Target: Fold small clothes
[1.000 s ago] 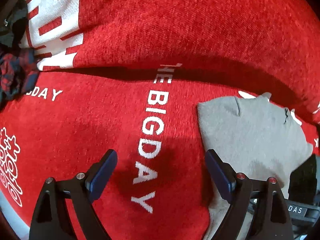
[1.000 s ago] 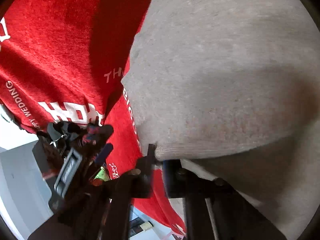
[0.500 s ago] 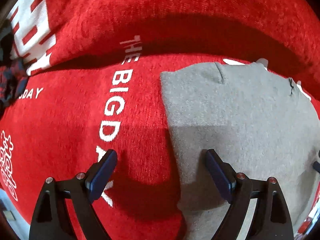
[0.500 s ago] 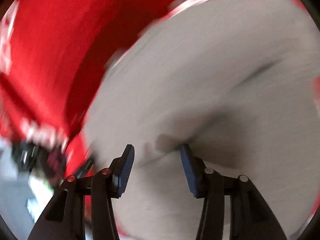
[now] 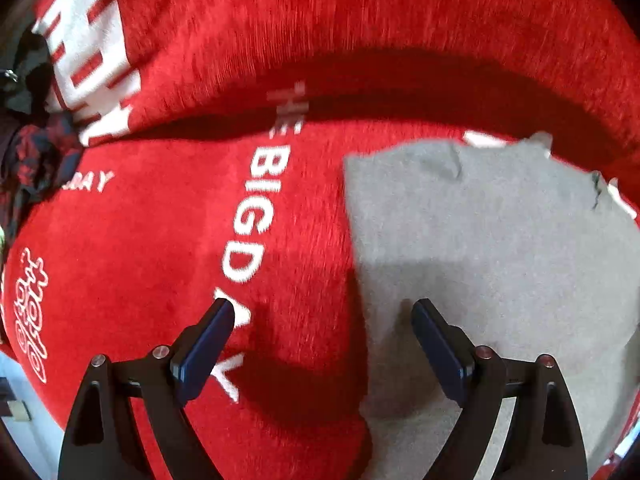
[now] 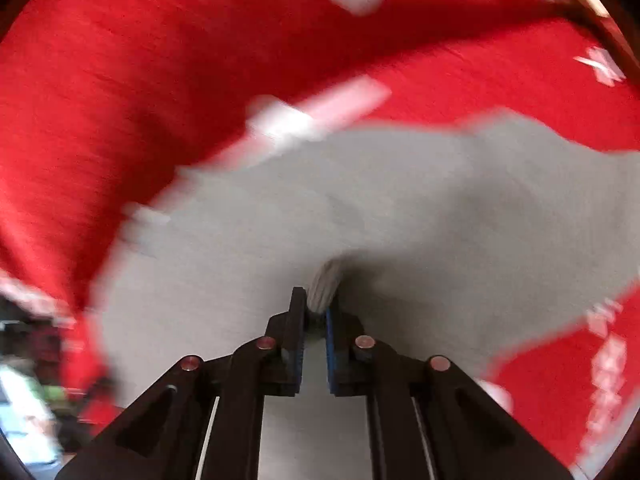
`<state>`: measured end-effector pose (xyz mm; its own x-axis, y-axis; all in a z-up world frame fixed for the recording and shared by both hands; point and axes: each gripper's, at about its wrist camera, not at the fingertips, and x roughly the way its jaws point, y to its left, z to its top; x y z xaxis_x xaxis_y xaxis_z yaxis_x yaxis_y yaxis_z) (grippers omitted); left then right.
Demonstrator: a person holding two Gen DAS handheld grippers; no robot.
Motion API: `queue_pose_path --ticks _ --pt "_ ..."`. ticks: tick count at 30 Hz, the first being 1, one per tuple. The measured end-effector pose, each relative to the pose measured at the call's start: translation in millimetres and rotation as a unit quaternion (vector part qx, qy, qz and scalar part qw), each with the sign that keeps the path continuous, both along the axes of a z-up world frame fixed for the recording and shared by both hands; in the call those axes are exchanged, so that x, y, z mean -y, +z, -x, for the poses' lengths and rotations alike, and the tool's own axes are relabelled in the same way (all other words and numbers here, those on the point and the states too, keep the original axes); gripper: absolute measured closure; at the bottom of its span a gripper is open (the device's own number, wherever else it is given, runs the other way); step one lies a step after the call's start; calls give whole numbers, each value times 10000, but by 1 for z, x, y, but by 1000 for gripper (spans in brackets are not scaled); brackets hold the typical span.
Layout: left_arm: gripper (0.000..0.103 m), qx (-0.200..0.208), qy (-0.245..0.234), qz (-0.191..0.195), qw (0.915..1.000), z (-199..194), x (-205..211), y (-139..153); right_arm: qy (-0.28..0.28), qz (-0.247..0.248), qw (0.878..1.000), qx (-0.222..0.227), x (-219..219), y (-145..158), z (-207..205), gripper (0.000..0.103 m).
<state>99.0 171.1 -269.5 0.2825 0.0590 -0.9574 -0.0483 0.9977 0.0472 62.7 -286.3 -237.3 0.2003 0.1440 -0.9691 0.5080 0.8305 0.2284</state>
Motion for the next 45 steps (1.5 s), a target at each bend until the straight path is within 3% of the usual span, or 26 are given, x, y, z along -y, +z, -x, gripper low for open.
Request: queue_pose_path --ticks 3,7,11,13,15,20,23,25,26,35,39,41,45 --pt "12 145 -212 189 9995 -5 11 18 -64 424 9990 82 2 22 13 86" --pt "12 28 -655 217 9976 -8 43 14 601 253 9959 623 -18 40 3 86" --pt "12 -351 -620 44 9975 -3 52 -18 1087 40 9927 516 -53 20 -20 86" --pt "11 -259 -485 279 9981 0 43 -21 1135 223 9932 150 -54 -2 -18 90" --pt "11 -353 -366 330 9982 0 35 -21 956 43 9946 398 -45 -3 -11 91" --pt "11 -458 -415 5 9981 0 32 -12 514 -86 9985 192 -17 5 12 86" --pt "11 -471 -486 -57 9977 3 42 3 110 -471 9986 218 7 8 31 77" --pt "11 -483 -561 -23 9973 7 52 11 -150 -738 9969 233 19 10 44 63" --pt "11 -487 -614 -22 9969 8 57 15 -222 -814 9962 233 22 11 48 63" --pt "11 -708 -1399 199 9874 33 163 40 -788 -1329 9879 142 66 9 100 63" --pt "10 -757 -1773 205 9810 47 221 40 -998 -1430 9846 147 91 9 119 55" --pt "0 -803 -1867 200 9789 52 244 39 -1065 -1448 9836 153 104 10 126 52" --pt "0 -923 -2117 193 9728 61 282 35 -1192 -1508 9811 199 125 9 135 51"
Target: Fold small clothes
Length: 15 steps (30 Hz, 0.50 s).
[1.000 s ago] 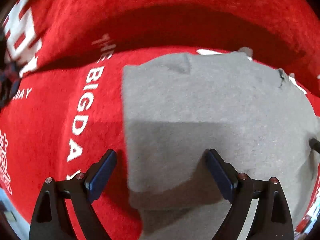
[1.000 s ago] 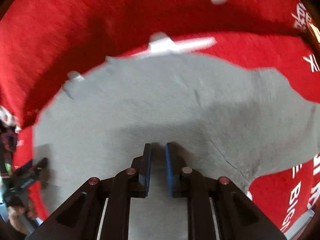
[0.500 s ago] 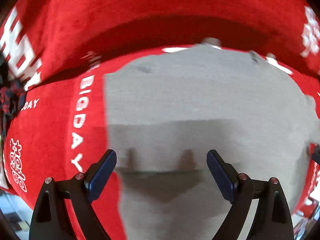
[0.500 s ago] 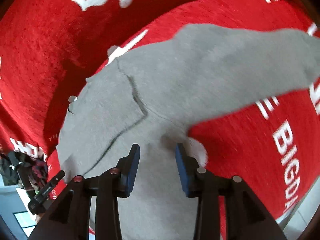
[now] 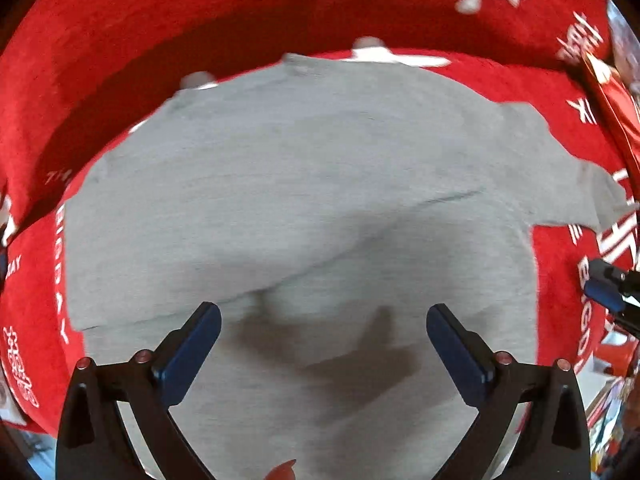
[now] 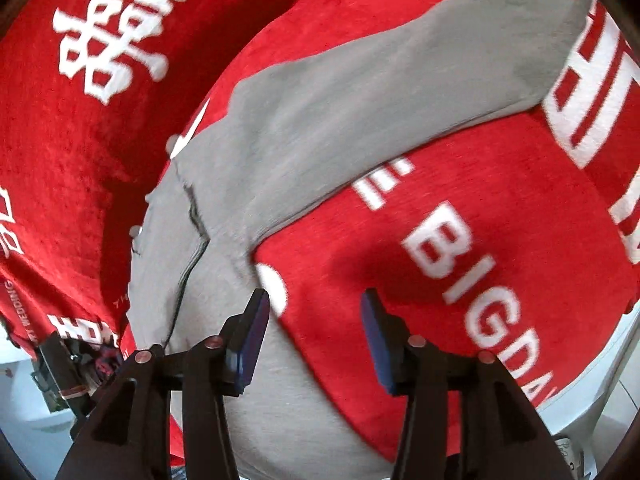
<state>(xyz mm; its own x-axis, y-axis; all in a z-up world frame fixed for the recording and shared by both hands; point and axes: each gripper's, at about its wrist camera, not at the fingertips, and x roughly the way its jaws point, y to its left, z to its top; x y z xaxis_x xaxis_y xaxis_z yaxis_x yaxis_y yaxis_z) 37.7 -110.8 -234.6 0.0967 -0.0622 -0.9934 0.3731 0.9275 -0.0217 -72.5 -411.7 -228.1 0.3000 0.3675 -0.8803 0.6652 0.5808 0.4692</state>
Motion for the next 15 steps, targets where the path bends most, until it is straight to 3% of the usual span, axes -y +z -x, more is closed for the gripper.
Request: queue_pose_path --ticks 3,15 --pt "0 -154 -156 5 9998 6 23 -3 -129 -136 9998 46 14 -4 7 41" --pt "0 -359 -402 -393 9978 8 78 -16 -1300 -483 9899 294 95 -22 50 41"
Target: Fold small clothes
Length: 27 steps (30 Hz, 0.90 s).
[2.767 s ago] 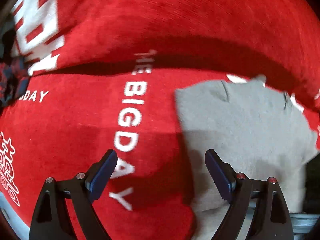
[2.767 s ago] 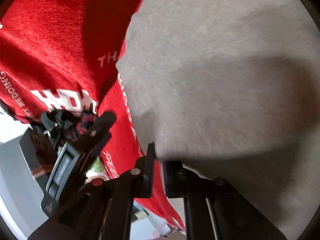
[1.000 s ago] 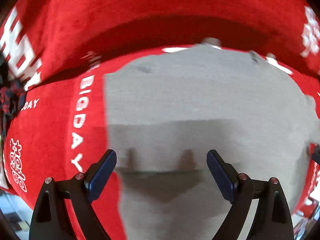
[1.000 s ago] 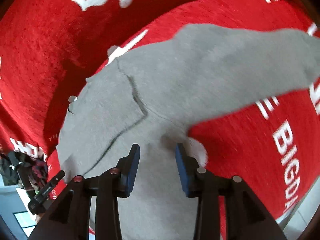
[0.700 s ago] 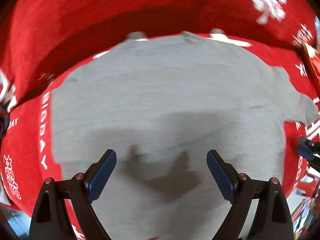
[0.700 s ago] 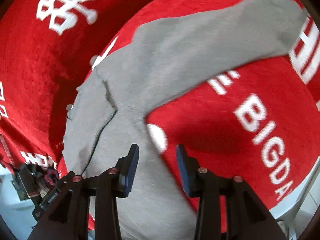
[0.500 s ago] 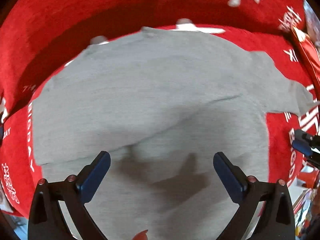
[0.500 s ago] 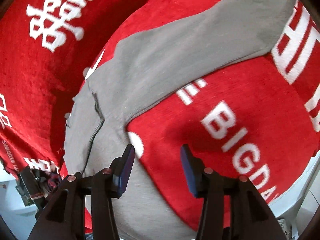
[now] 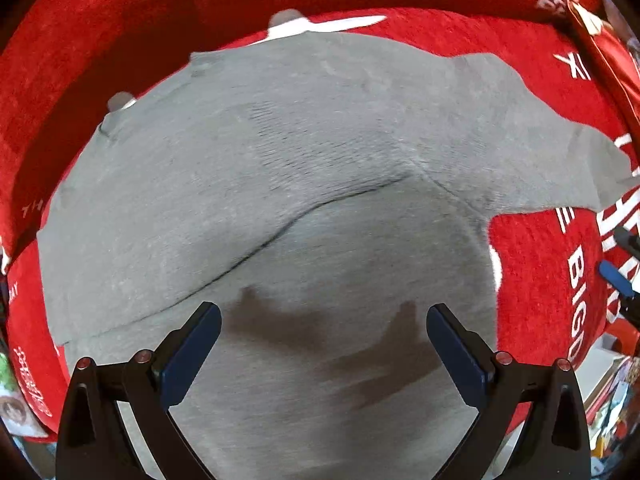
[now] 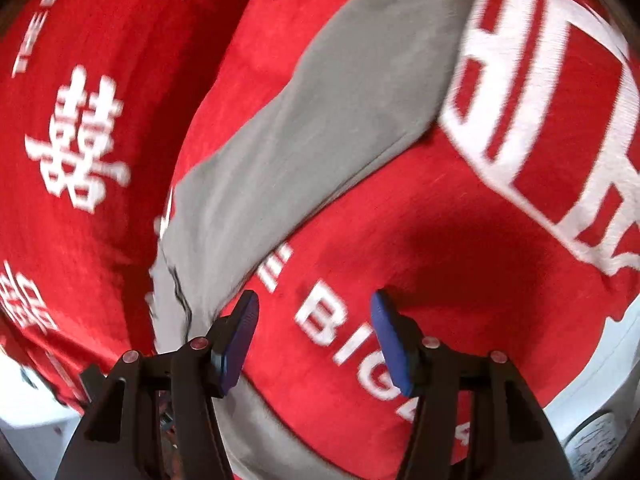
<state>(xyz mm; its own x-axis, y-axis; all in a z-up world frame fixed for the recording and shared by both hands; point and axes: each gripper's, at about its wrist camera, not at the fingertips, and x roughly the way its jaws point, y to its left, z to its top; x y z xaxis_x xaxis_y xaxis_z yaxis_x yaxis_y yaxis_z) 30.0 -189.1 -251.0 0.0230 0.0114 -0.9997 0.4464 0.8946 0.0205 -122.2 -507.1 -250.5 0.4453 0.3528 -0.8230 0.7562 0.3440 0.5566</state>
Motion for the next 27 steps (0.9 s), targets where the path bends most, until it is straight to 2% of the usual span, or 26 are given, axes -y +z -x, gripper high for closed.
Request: queue_pose_path --ticks 5,7,10,20,24,27 --pt "0 -37 -112 -7 9999 5 18 -1 -363 -60 9993 84 30 -7 12 41" --pt "0 -58 -125 -11 9999 7 25 -3 -403 -216 9988 171 37 -13 13 36" --pt "0 -117 -146 -30 9998 12 33 -5 -516 -456 9970 351 46 -19 15 35" --pt "0 -146 -101 34 9998 21 53 -10 -977 -372 9937 395 77 -29 18 35" --pt "0 -154 -37 56 9999 24 77 -13 -1157 -330 9920 379 88 -38 17 35" --pt "0 -176 39 95 9998 26 84 -14 -1322 -486 9889 469 92 -45 12 35"
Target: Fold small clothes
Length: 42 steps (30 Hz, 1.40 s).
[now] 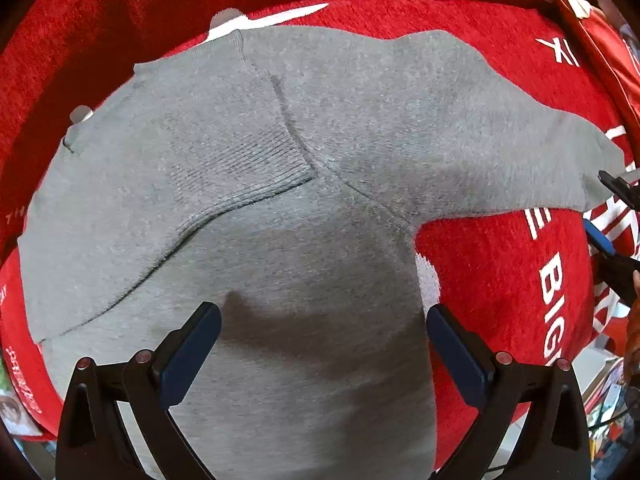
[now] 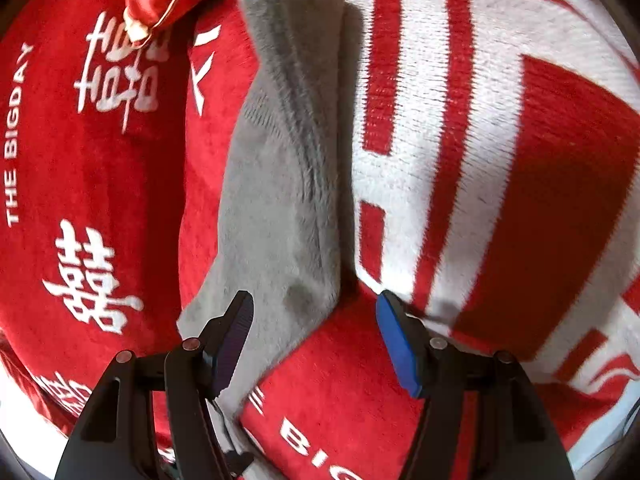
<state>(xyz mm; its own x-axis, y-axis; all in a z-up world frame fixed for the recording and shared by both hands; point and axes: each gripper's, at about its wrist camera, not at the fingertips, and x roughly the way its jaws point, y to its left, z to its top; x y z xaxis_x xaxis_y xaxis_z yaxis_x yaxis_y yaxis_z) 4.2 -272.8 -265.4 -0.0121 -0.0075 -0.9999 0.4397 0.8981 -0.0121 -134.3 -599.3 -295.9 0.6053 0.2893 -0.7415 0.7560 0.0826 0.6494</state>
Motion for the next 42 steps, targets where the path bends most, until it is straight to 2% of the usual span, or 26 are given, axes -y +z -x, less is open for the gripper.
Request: queue_pose_path --ticks 6,7,8,10,11,17,21,24,27,30,33,36,38,42 --pt "0 4 131 108 9999 4 -12 6 -85 -9 9998 206 -3 -4 -18 36" --pt "0 6 152 128 9998 4 -19 9 -183 -54 9996 219 -2 -5 -21 41" --pt "0 21 193 155 9997 3 -23 11 -262 -111 9993 225 -1 -6 -21 46" --pt "0 64 295 196 9994 1 -29 14 -412 -229 9986 241 0 -7 -22 92" --pt "0 77 354 205 9991 0 -33 15 -464 -258 9982 284 1 -7 -22 96" --pt "0 152 634 257 9975 -6 -69 19 -467 -327 9919 1138 -1 23 -34 97" --pt "0 316 889 381 9948 -11 -101 31 58 -141 9864 1639 -13 60 -64 97" --pt "0 381 1119 414 9921 -24 -134 33 612 -34 9771 2036 -33 92 -97 97" --pt "0 483 1363 436 9885 -33 -168 36 1353 72 9601 2448 -72 124 -141 97" --pt "0 614 1651 435 9834 -44 -216 39 2080 165 9407 2674 -117 144 -175 97" --pt "0 715 2000 431 9762 -58 -258 41 3113 337 9096 2732 -190 156 -217 97" --pt "0 736 2362 444 9679 -64 -295 43 3858 420 8859 2539 -255 149 -241 97" --pt "0 743 2655 510 9599 -66 -327 44 4329 430 8710 2283 -303 132 -255 97" --pt "0 716 2901 569 9526 -66 -359 37 4869 404 8573 1623 -370 87 -262 97"
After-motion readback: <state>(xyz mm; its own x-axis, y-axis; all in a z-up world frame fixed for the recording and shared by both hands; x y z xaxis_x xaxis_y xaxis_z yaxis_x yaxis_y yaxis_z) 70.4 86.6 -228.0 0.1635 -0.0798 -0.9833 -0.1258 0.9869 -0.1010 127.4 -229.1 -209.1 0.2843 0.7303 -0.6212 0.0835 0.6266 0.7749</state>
